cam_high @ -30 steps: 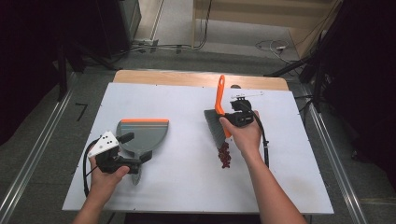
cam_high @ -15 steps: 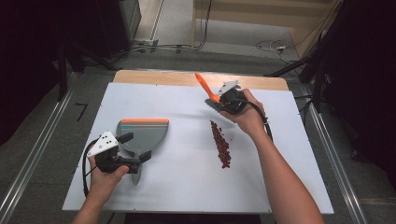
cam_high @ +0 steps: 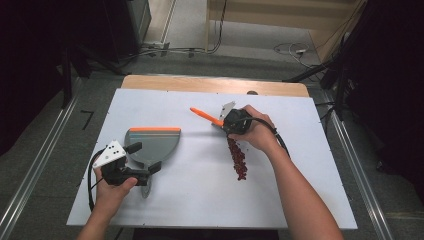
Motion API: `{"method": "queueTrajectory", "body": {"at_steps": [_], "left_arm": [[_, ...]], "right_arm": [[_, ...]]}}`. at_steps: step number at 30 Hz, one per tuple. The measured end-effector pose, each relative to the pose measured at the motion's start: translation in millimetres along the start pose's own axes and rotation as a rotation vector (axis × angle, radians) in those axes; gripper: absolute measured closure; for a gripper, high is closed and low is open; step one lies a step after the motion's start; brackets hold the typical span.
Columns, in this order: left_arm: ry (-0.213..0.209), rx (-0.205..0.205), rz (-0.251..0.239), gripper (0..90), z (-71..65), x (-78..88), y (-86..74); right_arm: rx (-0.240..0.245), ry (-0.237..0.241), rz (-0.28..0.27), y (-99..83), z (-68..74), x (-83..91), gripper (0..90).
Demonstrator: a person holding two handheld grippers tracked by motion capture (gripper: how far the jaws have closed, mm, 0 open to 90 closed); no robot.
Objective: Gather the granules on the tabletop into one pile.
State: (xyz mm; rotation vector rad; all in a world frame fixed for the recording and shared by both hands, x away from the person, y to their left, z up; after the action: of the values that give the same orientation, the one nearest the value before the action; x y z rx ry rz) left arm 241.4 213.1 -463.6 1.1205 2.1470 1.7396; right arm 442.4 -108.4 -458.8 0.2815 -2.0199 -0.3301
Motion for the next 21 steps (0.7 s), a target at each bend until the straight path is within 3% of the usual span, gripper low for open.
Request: {"method": "queueTrajectory", "body": {"at_steps": [5, 21], "left_arm": [[0.000, -0.003, 0.002, 2.1, -1.4, -0.5, 0.0], [-0.006, -0.007, 0.005, 2.1, -4.0, -2.4, -0.4]], "right_arm": [[-0.016, 0.041, 0.000, -5.7, 9.3, 6.5, 68.5], [0.014, 0.108, -0.011, -11.5, 41.4, 26.8, 68.0]]}}
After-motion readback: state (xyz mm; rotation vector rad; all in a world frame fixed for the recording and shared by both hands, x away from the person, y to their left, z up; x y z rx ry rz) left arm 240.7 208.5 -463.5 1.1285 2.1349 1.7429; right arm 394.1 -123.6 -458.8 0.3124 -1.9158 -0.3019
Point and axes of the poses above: each handheld gripper's, and its own axes: x roughly backward along the jaws, y roughly out of its top, z roughly to its left, the point moved 1 cm from there along -x, roughly forward along the jaws, and after that the axes turned 9 degrees about x, right-handed, at the moved point
